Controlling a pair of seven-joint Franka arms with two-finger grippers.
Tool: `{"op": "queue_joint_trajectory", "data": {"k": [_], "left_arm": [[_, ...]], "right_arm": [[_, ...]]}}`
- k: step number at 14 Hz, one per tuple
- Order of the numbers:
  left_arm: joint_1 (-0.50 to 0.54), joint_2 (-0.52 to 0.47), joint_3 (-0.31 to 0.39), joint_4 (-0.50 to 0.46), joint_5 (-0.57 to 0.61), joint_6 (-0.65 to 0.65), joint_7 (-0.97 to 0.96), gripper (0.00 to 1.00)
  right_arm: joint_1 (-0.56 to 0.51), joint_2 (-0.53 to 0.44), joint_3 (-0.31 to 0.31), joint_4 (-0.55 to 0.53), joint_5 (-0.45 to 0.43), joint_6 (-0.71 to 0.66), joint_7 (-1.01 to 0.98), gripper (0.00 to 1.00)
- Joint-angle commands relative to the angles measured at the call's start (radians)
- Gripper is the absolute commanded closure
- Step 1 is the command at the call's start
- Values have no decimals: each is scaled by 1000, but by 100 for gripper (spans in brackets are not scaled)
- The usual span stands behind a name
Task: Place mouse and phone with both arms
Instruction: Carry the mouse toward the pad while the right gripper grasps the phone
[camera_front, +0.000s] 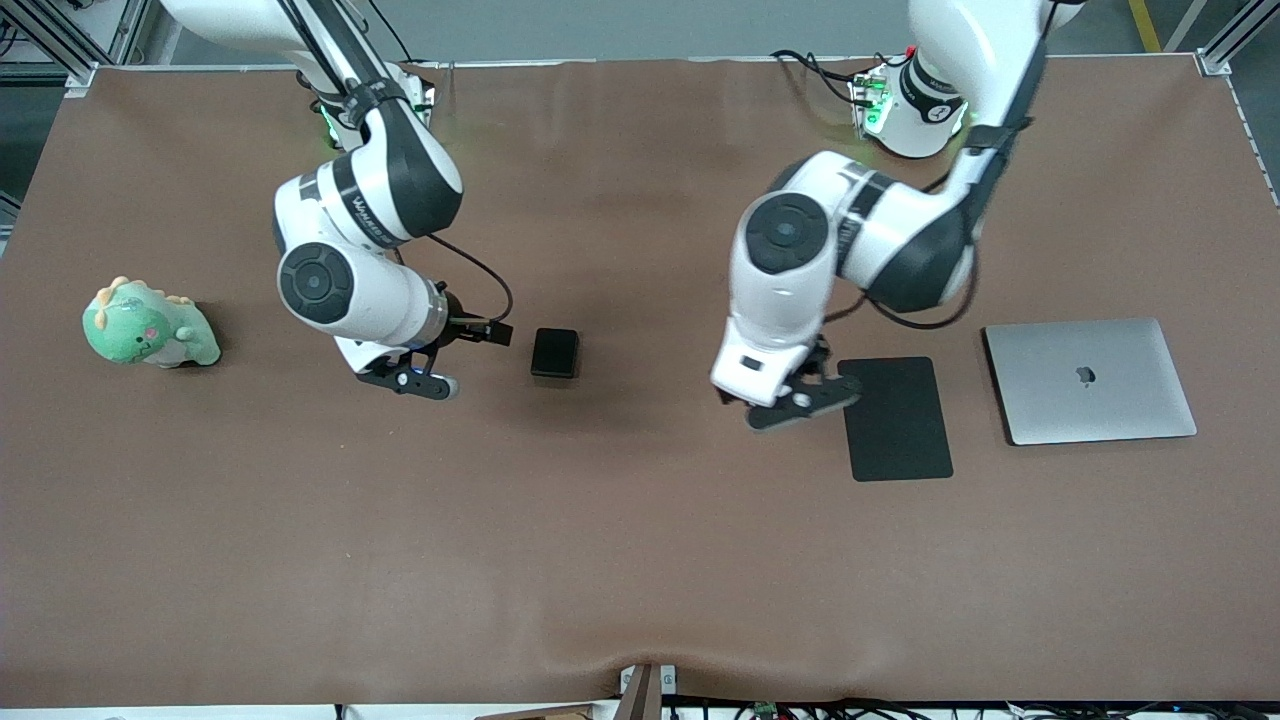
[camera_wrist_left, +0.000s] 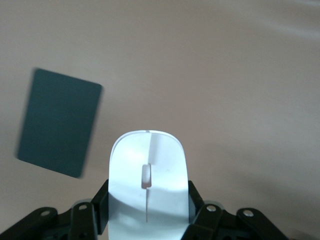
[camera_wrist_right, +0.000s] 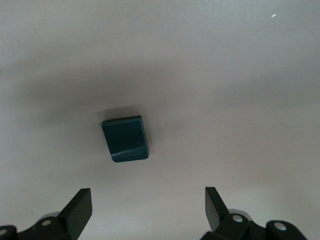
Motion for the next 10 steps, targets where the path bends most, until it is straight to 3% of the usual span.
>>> {"op": "queue_joint_trajectory", "data": {"k": [1, 7, 10], "left_arm": [[94, -54, -12, -57, -15, -22, 116, 67], [229, -174, -14, -242, -16, 3, 322, 68], [292, -260, -17, -395, -16, 117, 406, 70]], "right_arm": [[47, 41, -8, -8, 17, 70, 24, 0], [124, 147, -9, -13, -24, 211, 16, 0], [142, 159, -9, -68, -32, 303, 7, 0]]}}
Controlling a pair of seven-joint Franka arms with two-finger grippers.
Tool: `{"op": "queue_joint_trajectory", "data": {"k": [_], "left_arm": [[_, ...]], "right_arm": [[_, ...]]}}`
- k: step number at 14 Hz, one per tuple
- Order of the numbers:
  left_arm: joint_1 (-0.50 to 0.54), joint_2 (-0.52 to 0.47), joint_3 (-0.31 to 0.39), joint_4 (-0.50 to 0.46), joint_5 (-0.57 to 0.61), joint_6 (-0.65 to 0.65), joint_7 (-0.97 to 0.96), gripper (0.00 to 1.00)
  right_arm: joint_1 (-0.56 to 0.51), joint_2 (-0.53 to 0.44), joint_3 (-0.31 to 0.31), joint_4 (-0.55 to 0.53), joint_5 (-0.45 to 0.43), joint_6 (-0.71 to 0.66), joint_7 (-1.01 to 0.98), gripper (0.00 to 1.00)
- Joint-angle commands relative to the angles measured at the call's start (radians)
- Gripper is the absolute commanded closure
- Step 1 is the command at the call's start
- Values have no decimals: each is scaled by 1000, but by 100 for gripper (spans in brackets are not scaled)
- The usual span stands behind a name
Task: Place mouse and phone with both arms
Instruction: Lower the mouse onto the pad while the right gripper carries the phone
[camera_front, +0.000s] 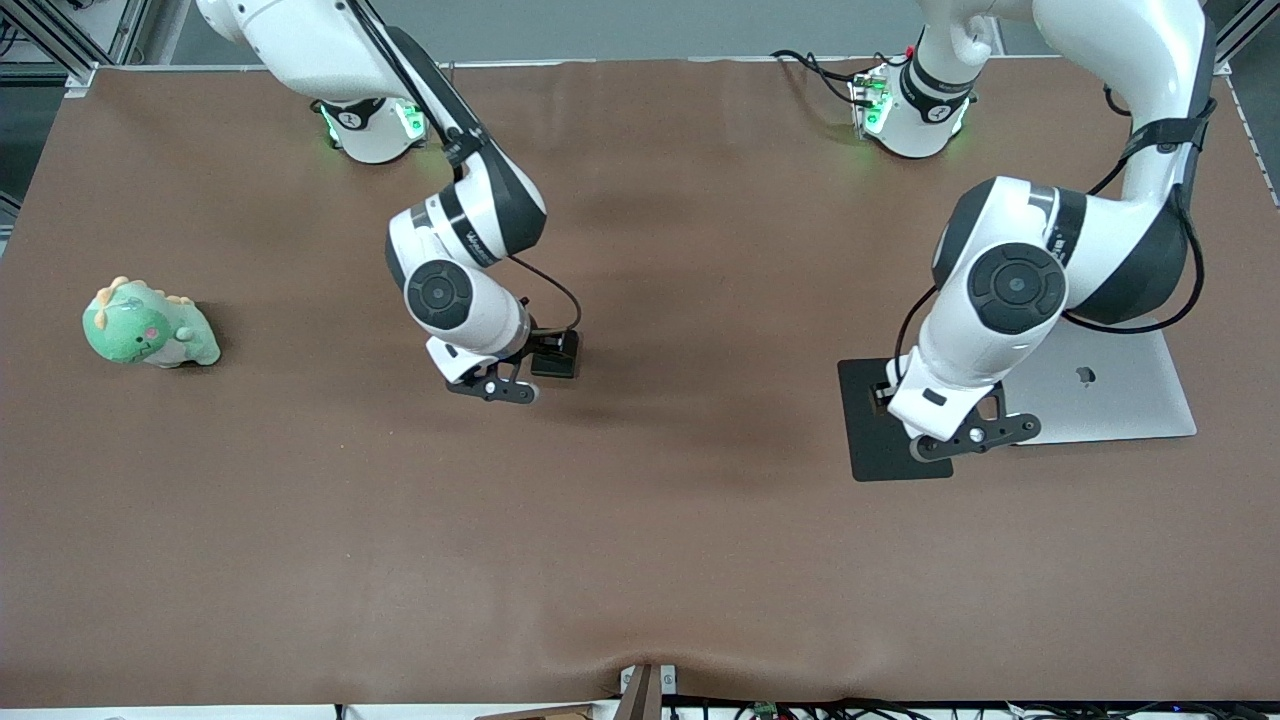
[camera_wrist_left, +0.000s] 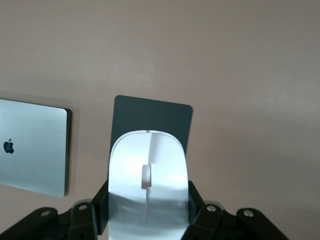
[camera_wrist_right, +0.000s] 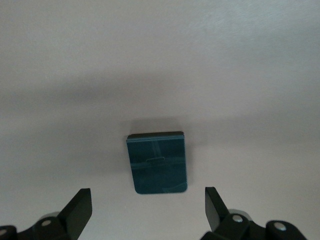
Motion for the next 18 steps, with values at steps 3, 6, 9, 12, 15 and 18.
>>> {"op": "queue_joint_trajectory", "data": {"k": [3, 6, 9, 12, 15, 18], "left_arm": [[98, -125, -14, -227, -19, 133, 163, 70], [120, -113, -14, -253, -30, 169, 232, 72], [127, -113, -14, -328, -30, 266, 257, 72], [140, -112, -13, -416, -30, 378, 269, 72], [169, -92, -13, -485, -30, 507, 301, 72], [177, -28, -13, -496, -29, 579, 326, 72]], "right_arm": [[31, 18, -9, -36, -65, 47, -4, 0], [37, 42, -9, -42, -134, 74, 3, 0], [59, 82, -7, -67, -134, 172, 28, 0], [71, 102, -7, -70, -134, 195, 35, 0], [71, 107, -7, -93, -134, 230, 34, 0], [74, 119, -7, -112, -132, 277, 35, 0]]}}
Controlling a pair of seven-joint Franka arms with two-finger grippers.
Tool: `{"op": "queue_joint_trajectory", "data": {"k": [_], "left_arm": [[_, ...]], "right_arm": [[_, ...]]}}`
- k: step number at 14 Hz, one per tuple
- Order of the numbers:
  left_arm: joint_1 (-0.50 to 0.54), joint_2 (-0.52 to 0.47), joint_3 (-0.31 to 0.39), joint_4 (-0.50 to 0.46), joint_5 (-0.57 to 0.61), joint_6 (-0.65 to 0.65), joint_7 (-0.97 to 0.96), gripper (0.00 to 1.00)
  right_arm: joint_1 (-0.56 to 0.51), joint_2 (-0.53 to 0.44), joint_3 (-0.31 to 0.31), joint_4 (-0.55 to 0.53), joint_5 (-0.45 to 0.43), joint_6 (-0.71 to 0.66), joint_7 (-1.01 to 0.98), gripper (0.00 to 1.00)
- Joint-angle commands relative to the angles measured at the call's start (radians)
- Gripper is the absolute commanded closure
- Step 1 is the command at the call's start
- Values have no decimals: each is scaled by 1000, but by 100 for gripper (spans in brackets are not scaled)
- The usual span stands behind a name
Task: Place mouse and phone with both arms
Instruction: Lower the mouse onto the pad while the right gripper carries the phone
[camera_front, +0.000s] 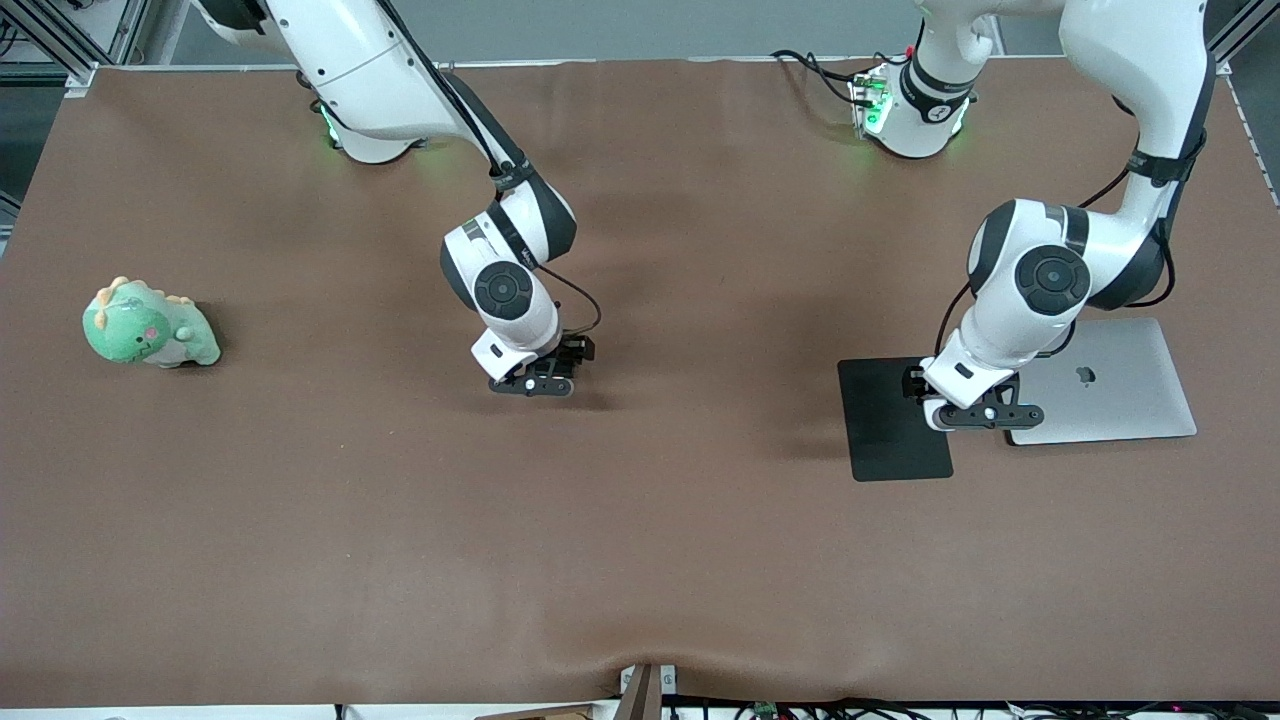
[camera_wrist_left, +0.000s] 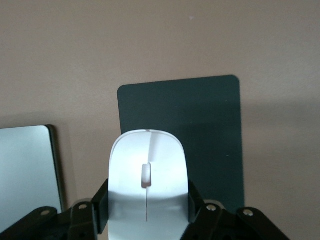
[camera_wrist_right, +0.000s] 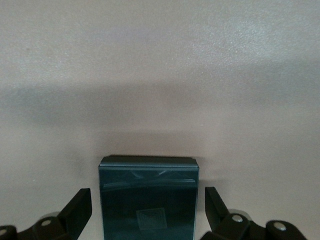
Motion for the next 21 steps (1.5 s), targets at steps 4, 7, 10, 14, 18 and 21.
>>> {"op": "queue_joint_trajectory", "data": {"k": [4, 7, 10, 14, 18, 21], "left_arm": [[12, 115, -10, -10, -18, 158, 22, 72], [12, 167, -10, -9, -18, 225, 8, 71], [6, 202, -8, -3, -13, 248, 6, 71], [3, 220, -8, 2, -13, 259, 5, 31], [5, 234, -10, 7, -13, 258, 6, 0], [6, 190, -10, 8, -12, 250, 11, 0]], "right_arm": [[10, 3, -6, -19, -16, 11, 11, 80], [-1, -17, -6, 3, -13, -46, 22, 100], [-19, -56, -11, 37, -11, -156, 23, 100], [-129, -126, -9, 35, -11, -233, 3, 100], [-189, -162, -9, 27, -11, -302, -8, 100], [-261, -207, -11, -6, -11, -339, -76, 100]]}}
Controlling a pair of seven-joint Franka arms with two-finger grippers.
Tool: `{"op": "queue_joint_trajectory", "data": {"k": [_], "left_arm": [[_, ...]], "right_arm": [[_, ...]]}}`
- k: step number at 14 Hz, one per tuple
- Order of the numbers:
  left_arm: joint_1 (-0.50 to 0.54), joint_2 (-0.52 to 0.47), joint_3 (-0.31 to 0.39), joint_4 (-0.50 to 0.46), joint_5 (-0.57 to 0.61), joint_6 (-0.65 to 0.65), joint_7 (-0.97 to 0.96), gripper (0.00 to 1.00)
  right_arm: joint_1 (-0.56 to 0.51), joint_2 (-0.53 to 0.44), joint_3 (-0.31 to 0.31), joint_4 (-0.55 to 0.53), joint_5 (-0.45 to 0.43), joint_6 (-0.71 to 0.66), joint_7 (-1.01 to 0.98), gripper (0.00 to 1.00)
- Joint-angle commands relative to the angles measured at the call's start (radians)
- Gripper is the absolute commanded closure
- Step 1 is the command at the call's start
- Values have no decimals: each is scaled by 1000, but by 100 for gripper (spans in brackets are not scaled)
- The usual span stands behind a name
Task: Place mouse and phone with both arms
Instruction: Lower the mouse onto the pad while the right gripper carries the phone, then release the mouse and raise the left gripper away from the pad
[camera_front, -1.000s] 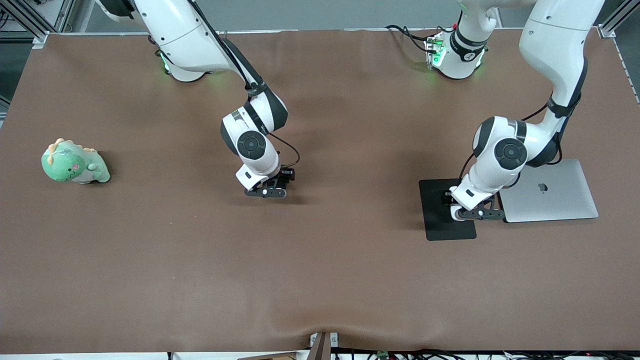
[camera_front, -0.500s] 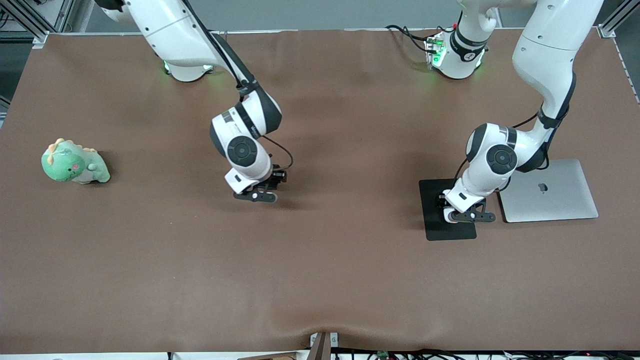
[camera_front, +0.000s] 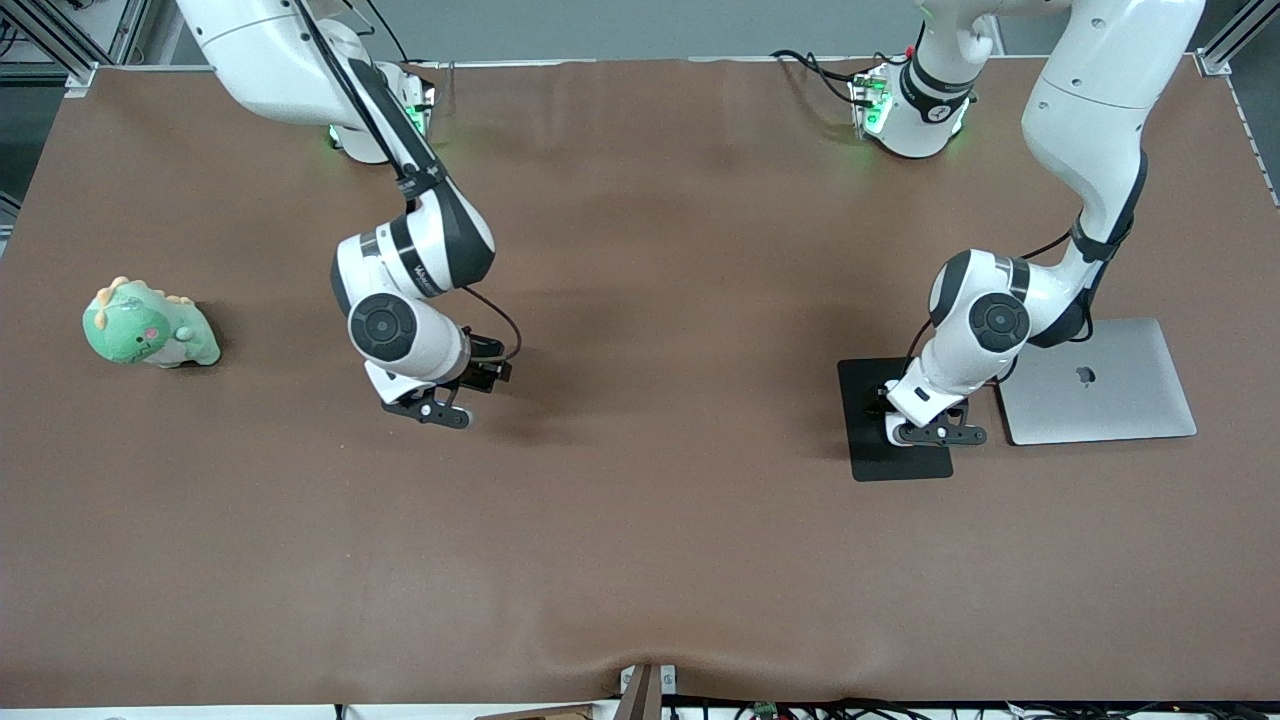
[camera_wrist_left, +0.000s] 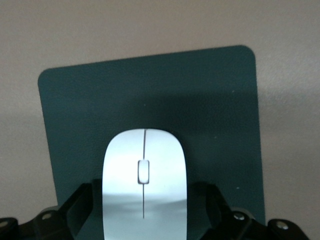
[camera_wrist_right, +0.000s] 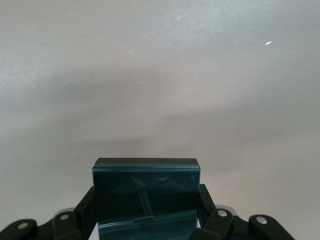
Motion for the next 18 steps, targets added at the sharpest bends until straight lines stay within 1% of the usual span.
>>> {"op": "queue_joint_trajectory", "data": {"k": [1, 3, 4, 6, 9, 12, 15, 18], "left_arm": [[9, -63, -7, 5, -12, -12, 10, 0], [12, -119, -7, 31, -12, -105, 20, 0], [14, -132, -8, 66, -10, -177, 21, 0], [12, -139, -10, 150, -15, -330, 35, 0], [15, -155, -17, 247, -22, -498, 73, 0], [33, -227, -14, 317, -119, -679, 162, 0], [44, -322, -16, 344, -140, -806, 176, 0], [46, -422, -14, 347, -147, -911, 176, 0]], "right_arm": [[-84, -82, 16, -74, -11, -17, -83, 100], [-139, -111, 17, -100, -11, -17, -156, 100], [-153, -125, 14, -123, -11, -14, -184, 100], [-228, -136, 16, -147, -11, -14, -286, 100], [-292, -151, 14, -197, -14, 1, -400, 100], [-354, -157, 13, -227, -26, 12, -512, 100], [-397, -168, 11, -313, -35, 107, -589, 100], [-423, -177, 9, -382, -72, 187, -595, 100]]}}
